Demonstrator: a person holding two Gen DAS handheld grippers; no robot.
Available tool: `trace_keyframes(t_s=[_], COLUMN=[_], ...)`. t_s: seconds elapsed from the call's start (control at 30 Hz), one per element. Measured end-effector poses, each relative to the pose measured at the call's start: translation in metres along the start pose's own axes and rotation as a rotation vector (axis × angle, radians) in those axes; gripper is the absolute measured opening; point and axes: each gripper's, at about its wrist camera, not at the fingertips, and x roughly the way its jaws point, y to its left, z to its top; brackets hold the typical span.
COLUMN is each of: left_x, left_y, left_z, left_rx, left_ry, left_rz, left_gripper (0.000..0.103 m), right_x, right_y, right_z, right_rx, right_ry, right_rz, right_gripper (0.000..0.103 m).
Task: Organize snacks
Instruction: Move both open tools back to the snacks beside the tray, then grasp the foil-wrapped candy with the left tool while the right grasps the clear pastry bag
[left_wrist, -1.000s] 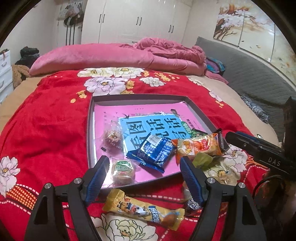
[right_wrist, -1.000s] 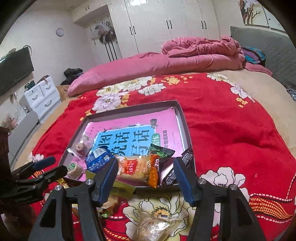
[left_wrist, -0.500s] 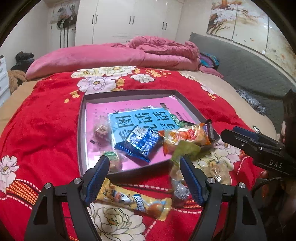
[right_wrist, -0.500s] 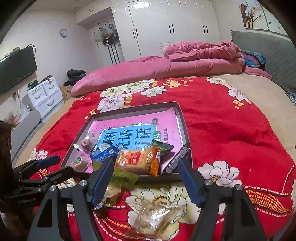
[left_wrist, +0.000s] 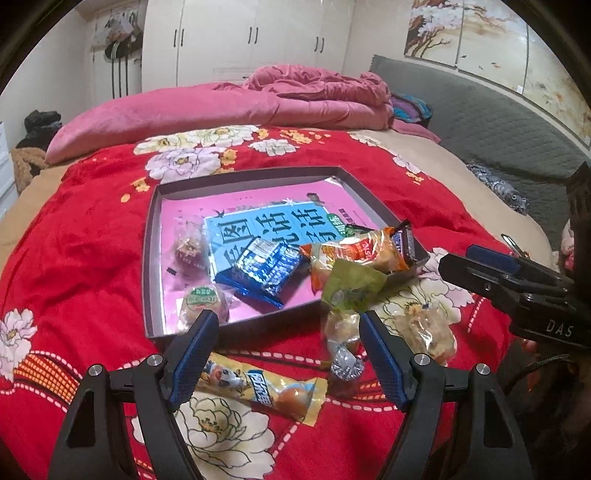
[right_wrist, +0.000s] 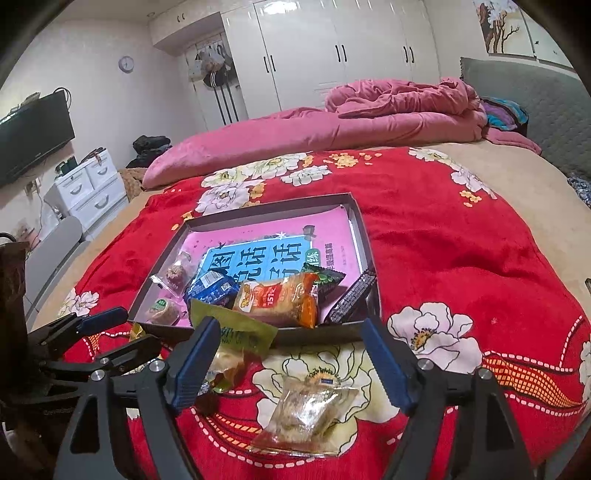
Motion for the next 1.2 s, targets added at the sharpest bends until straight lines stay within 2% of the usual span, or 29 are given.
trace_keyframes(t_s=[0.27, 0.47, 0.8, 0.93, 1.2], left_x=[0.003, 0.006, 0.019, 0.023, 0.024], left_y=[-0.002, -0.009, -0.025, -0.029, -0.030], left_z=[-0.007, -0.012, -0.022, -0.024, -0.025], left_rx=[-0.019, 0.000, 0.052, 0.074, 0.081], left_ry=[0.053, 0.090, 0.159, 0.166, 0.156], left_rz=[-0.039, -0.062, -0.071, -0.045, -0.066], left_gripper=[0.080, 0.080, 0.080, 0.080, 0.080], right_x=[-0.004, -0.005, -0.003, 0.001, 0.011], right_y=[-0.006, -0.013, -0.015, -0.015, -0.015], right_z=[-0.005, -0.009, -0.018, -0.022, -0.029], right_rx=[0.018, 0.035, 0.044, 0.044, 0.052], right_ry=[0.009, 0.020, 0.060, 0.089, 0.151], right_rz=[-0.012, -0.016, -0.006, -0.004, 0.014], right_gripper=[0.083, 0.087, 0.088, 0.088, 0.088])
